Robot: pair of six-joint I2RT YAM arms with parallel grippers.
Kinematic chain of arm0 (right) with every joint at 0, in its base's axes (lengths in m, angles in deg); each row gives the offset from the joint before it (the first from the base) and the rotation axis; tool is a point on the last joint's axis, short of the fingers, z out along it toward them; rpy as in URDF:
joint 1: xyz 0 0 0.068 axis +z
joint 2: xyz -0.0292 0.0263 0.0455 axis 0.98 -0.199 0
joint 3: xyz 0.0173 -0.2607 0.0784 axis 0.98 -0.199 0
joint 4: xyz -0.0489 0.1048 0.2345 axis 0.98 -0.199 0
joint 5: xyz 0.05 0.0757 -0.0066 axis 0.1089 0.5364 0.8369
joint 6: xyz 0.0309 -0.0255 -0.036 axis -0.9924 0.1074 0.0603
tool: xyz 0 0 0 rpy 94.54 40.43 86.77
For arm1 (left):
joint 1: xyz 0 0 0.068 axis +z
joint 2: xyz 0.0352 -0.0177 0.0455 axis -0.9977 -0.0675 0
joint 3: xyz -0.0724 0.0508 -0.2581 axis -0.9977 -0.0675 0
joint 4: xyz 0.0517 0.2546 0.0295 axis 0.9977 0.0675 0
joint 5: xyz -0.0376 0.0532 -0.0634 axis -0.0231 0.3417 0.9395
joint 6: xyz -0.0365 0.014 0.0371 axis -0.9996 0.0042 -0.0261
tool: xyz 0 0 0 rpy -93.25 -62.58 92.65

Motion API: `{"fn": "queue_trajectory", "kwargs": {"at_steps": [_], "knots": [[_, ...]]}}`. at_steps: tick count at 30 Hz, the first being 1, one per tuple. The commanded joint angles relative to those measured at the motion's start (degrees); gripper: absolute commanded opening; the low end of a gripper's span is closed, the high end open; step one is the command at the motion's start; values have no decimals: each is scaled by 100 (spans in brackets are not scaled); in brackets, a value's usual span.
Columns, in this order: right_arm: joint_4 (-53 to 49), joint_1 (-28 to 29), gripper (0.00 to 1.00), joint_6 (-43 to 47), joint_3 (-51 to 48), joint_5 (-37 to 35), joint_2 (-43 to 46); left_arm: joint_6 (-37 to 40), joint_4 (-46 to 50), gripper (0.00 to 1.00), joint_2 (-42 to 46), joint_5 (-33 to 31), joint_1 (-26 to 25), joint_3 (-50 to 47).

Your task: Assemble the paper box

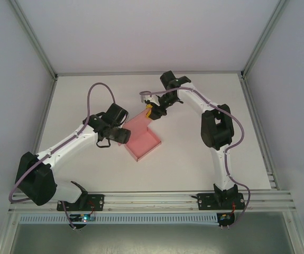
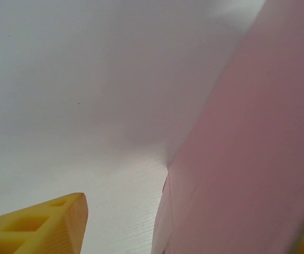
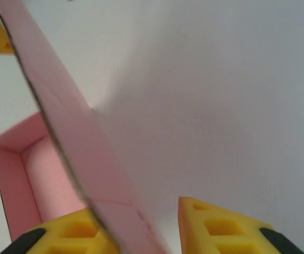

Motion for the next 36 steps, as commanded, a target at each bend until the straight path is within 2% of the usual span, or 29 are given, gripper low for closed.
{"fn": "queue_trajectory", "kwargs": {"at_steps": [1,7,12,21,23,27,28,30,34,36], "knots": [[-100,-41,23,123,-271,-2,265,159,1,65,-130,-180,111,148],[152,-92,12,104,-744,-114,590,295,-178,67,-273,124,171,191],[468,-134,8,124,-1259,-397,981,508,-269,67,-360,236,255,289],[417,-299,3,339,-1619,-420,1303,1044,-353,67,-760,476,613,588],[400,-334,2,378,-1654,-429,1316,1182,-445,65,-834,698,726,619],[276,-402,1,538,-1727,-273,1378,1950,-822,62,-810,1604,796,436],[277,-415,1,524,-1725,-270,1392,2087,-834,61,-772,1660,809,385],[290,-431,2,487,-1729,-306,1409,2247,-987,52,-697,1697,804,252],[447,-435,1,249,-1762,-415,1456,2299,-835,19,-889,1986,805,528],[786,-437,0,-47,-1913,-484,1538,2154,-735,9,-1042,1783,802,723]]}}
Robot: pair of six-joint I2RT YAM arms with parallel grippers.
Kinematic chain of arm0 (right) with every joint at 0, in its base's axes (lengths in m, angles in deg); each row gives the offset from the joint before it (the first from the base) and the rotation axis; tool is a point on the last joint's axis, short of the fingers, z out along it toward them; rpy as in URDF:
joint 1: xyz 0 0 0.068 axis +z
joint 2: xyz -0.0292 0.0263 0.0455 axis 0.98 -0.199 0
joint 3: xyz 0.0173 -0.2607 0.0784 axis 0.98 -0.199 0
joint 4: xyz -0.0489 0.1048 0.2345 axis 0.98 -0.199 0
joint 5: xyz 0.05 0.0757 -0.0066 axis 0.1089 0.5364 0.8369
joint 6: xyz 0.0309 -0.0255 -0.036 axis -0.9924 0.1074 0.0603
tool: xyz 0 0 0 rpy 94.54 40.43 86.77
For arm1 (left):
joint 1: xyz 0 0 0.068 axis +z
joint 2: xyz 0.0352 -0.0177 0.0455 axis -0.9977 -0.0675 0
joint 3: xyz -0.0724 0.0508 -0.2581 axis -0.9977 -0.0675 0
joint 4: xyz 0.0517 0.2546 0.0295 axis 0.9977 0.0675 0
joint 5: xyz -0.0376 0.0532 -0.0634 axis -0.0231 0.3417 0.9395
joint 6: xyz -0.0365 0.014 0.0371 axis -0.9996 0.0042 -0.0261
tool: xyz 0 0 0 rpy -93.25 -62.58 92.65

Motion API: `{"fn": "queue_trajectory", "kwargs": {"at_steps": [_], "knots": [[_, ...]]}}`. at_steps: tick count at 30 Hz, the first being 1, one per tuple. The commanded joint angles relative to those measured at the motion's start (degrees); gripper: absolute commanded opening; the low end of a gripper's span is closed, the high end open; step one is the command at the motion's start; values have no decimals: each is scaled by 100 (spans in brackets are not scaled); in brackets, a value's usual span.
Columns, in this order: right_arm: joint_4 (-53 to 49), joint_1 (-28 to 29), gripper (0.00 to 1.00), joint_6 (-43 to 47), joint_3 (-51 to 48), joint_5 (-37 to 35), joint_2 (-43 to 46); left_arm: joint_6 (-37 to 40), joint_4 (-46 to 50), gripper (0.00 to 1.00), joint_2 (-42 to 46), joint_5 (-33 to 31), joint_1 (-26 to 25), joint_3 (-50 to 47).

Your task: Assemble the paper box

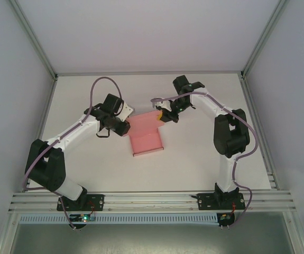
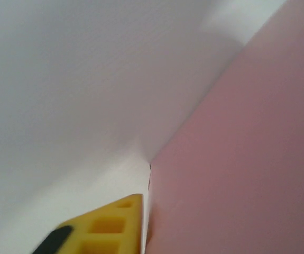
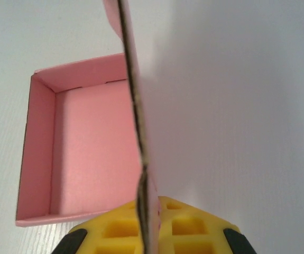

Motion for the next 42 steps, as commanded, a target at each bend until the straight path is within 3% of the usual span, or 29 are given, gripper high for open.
{"fn": "queue_trajectory", "kwargs": {"at_steps": [1,5,11,17,19,22,25,33,37,42], "knots": [[545,-36,0,-571,-296,-82,356,-45,-16,4,-221,-103,45,365],[2135,-31,2,-2457,-779,-770,612,-1094,90,0,-533,-1065,46,857],[3991,142,0,-5550,-1346,-2613,874,-2363,-239,0,-893,-1028,-13,1351],[4791,653,0,-6911,-1874,-3928,1074,-3181,-543,0,-1222,-1600,-143,1690],[4985,776,0,-7415,-1981,-4280,1110,-3510,-519,0,-1414,-2054,-207,1879],[5384,850,0,-8114,-2169,-4558,1118,-3941,-534,0,-1674,-2413,-319,2119],[5954,862,0,-8833,-2438,-4577,1098,-4344,-875,0,-1775,-2364,-337,2106],[7326,951,0,-10092,-2824,-4611,965,-4860,-1577,0,-1661,-2962,-505,1812],[7901,1142,0,-9821,-2970,-4839,875,-4838,-2164,0,-1648,-3083,-587,1563],[7927,1175,0,-9549,-3032,-5106,702,-4603,-2986,4,-1708,-3023,-605,1228]]}}
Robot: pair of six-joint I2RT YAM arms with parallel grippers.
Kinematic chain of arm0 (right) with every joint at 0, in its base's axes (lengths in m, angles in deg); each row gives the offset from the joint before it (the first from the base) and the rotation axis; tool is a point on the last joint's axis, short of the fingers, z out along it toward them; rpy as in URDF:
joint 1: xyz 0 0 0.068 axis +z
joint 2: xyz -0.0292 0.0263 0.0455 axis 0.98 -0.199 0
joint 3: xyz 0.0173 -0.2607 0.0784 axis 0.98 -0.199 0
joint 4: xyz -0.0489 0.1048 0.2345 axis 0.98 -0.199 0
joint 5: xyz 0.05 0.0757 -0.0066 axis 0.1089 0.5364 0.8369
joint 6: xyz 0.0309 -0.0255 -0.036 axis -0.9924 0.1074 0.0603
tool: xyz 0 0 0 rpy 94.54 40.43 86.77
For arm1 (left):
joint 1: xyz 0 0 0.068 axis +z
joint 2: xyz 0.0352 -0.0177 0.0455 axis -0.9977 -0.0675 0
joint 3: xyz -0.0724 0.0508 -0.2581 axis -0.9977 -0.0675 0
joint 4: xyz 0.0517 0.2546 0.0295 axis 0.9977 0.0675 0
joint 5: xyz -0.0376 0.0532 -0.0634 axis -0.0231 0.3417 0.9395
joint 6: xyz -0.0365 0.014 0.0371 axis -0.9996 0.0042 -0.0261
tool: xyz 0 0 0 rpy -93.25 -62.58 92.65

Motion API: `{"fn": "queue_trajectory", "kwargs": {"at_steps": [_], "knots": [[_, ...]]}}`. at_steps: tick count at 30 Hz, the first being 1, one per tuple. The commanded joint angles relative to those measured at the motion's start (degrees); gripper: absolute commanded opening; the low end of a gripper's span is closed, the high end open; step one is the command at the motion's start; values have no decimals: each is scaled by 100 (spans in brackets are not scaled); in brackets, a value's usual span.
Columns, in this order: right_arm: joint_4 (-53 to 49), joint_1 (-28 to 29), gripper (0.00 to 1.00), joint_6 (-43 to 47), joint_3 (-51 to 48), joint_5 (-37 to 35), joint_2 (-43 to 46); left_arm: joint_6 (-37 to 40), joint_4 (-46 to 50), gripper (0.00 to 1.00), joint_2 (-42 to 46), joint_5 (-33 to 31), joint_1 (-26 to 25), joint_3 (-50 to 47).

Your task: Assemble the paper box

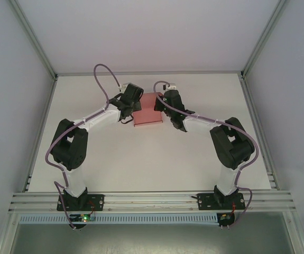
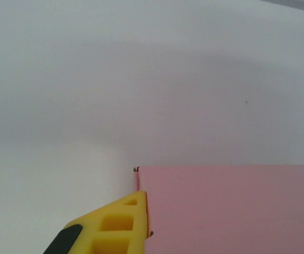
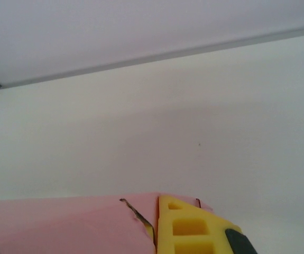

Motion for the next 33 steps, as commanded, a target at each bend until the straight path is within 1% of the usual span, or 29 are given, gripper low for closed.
{"fn": "queue_trajectory", "kwargs": {"at_steps": [1,3,8,10,14,18,21,23,25,27,29,30,31,33], "knots": [[582,98,0,-132,-61,-22,-156,-164,-1181,4,61,57,-59,-184],[493,96,0,-113,-66,-141,-229,-53,-1335,4,-14,134,-56,-265],[754,107,0,-34,-307,-98,-316,171,-1467,4,-106,314,-63,-478],[902,139,0,151,-471,-104,-317,292,-1610,4,-67,400,-62,-668],[1592,245,0,475,-1020,-225,-335,271,-2112,5,32,587,-67,-1197],[2036,272,0,503,-1467,-339,-414,137,-2575,5,42,700,-88,-1591],[2511,281,0,616,-1774,-357,-404,252,-2694,7,85,812,-109,-1748],[2694,332,0,817,-1902,-411,-387,350,-2628,10,145,807,-148,-1799],[2667,394,0,984,-1931,-554,-366,414,-2515,13,197,776,-187,-1826],[2619,446,0,1086,-1957,-735,-350,465,-2368,13,276,793,-199,-1840],[2591,457,0,1165,-1975,-740,-333,469,-2198,14,409,755,-197,-1843],[2604,465,0,1201,-1989,-770,-313,483,-2108,18,489,739,-210,-1853],[2608,481,0,1259,-2006,-791,-304,462,-2005,24,575,685,-207,-1860],[2629,517,0,1375,-2065,-867,-312,336,-1947,33,719,550,-225,-1938]]}}
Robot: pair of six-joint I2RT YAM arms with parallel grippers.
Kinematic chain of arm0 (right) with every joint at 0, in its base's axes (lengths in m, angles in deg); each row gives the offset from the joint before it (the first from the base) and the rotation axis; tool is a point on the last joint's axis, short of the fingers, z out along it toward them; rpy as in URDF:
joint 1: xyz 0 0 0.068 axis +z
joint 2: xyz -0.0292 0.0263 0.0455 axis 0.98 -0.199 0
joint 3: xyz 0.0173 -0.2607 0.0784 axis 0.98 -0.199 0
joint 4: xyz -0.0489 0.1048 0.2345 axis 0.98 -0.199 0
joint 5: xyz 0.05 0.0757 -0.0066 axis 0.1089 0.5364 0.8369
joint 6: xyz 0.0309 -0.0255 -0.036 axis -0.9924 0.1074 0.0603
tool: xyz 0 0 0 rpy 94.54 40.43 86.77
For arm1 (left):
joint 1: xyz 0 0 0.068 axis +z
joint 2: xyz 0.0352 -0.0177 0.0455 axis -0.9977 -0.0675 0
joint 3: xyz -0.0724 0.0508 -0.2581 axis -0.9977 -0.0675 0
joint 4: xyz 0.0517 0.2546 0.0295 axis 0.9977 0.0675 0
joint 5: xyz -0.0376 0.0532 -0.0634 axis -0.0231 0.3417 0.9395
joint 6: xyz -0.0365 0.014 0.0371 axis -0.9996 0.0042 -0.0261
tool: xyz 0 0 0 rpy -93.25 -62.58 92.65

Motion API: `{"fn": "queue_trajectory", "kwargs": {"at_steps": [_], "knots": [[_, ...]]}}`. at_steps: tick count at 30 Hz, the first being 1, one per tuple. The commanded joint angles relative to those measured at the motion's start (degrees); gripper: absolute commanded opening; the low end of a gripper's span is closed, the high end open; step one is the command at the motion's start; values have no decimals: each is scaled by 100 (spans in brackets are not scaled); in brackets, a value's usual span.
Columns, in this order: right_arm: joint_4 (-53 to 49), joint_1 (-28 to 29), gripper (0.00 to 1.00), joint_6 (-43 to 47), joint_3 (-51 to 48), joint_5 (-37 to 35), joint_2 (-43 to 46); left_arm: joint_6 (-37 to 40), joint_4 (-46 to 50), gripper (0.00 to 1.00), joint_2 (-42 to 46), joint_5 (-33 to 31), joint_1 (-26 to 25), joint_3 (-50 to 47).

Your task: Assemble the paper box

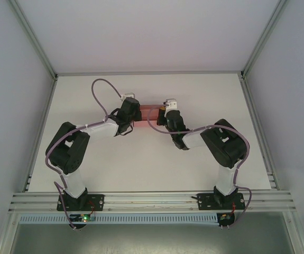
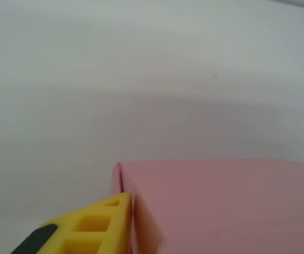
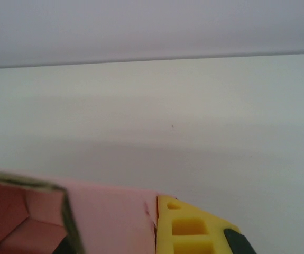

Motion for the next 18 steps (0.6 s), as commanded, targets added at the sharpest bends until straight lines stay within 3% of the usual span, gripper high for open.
{"fn": "queue_trajectory", "kwargs": {"at_steps": [1,3,9,13,18], "knots": [[-86,168,0,285,-258,-83,-115,-235,298,36,387,20,-97,-173],[51,188,0,406,-390,-121,-122,-242,381,46,522,17,-97,-217],[430,249,0,873,-655,-68,-72,-218,1331,97,1092,21,-94,-190],[358,355,0,1084,-635,-407,-86,-297,1785,100,1728,238,-98,-245],[778,412,0,1239,-789,-451,-158,-652,2146,100,2555,-701,-95,-373]]}}
